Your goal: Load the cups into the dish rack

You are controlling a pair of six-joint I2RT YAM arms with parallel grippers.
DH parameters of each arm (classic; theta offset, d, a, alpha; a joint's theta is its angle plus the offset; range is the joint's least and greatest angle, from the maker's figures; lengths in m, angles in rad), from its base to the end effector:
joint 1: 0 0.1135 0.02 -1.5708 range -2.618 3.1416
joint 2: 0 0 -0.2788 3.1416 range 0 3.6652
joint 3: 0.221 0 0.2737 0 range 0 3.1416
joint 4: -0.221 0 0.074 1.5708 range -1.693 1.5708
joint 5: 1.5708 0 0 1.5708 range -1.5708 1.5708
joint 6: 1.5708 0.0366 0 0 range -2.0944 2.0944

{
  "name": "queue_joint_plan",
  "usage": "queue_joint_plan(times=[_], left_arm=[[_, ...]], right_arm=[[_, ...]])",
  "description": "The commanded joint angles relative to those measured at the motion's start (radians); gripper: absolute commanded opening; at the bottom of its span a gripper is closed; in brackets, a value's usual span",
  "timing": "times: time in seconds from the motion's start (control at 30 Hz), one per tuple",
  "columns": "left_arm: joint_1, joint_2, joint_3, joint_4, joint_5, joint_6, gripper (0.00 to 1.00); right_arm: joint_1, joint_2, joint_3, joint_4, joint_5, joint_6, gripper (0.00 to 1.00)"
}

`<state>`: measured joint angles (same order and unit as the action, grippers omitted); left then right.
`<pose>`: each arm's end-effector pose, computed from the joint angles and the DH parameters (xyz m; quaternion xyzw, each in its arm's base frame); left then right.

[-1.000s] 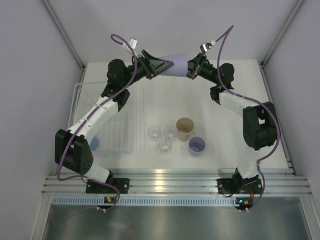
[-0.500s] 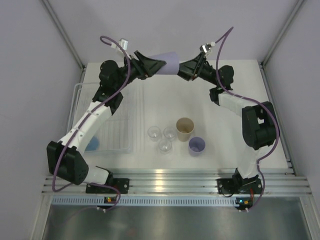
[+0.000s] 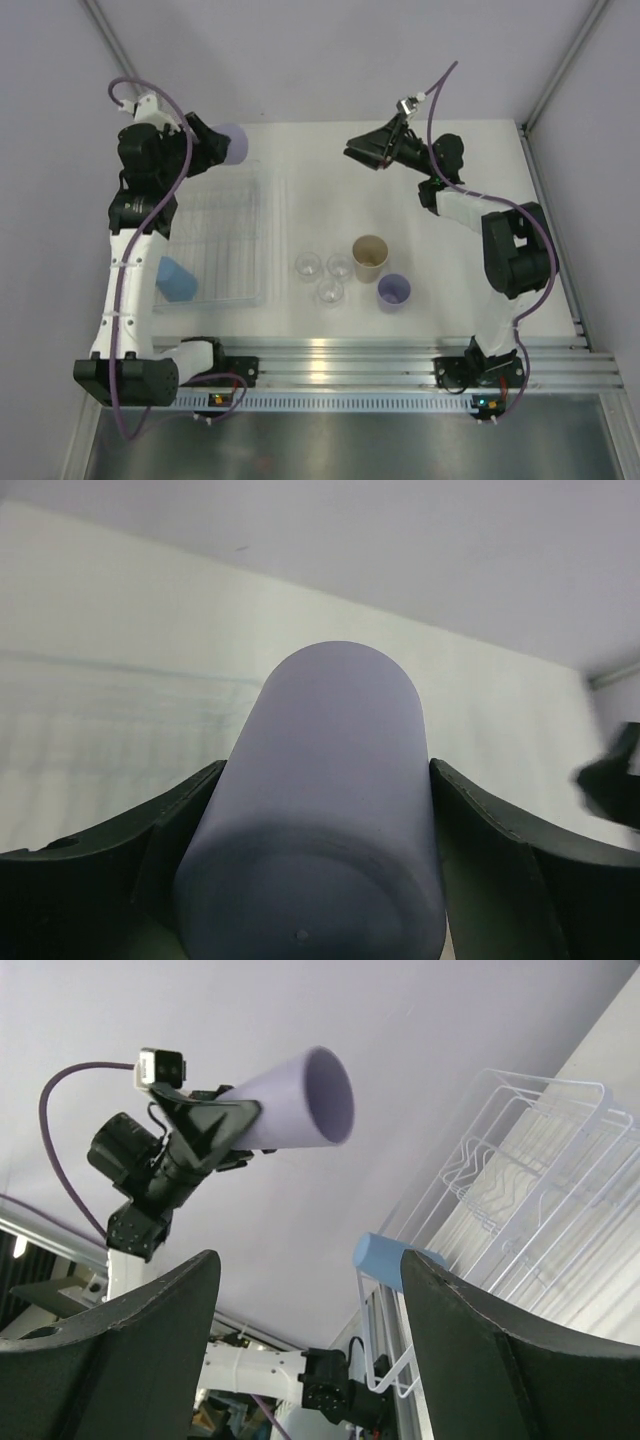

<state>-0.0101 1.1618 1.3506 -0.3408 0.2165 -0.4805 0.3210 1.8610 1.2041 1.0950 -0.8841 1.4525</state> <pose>0.2685 -0.0106 0.4617 -0.1073 0.7499 -0.2368 0.6083 0.4047 0.1644 0.3063 -0.0448 0.6029 0.7362 0.3041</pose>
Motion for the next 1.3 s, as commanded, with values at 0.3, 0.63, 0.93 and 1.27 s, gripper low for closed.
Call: queue_joint_plan(times=[0.3, 0.63, 0.93, 1.27], left_arm=[[0.160, -0.010, -0.071, -0.495, -0.353, 0.290, 0.00], [0.246, 0.047, -0.139, -0.501, -0.419, 0.270, 0.00], [0.274, 0.124, -0.183, -0.431, -0.445, 0.270, 0.00], [0.289, 0.188, -0.248, -0.343, -0.490, 0.269, 0.00]], right_arm=[[0.009, -0.068, -0.023, -0.055, -0.026, -0.141, 0.74], [-0.008, -0.132, -0.124, -0.049, -0.027, -0.187, 0.75], [-0.019, -0.115, -0.109, -0.037, -0.035, -0.181, 0.75], [-0.031, -0.112, -0.095, -0.040, -0.041, -0.179, 0.75]])
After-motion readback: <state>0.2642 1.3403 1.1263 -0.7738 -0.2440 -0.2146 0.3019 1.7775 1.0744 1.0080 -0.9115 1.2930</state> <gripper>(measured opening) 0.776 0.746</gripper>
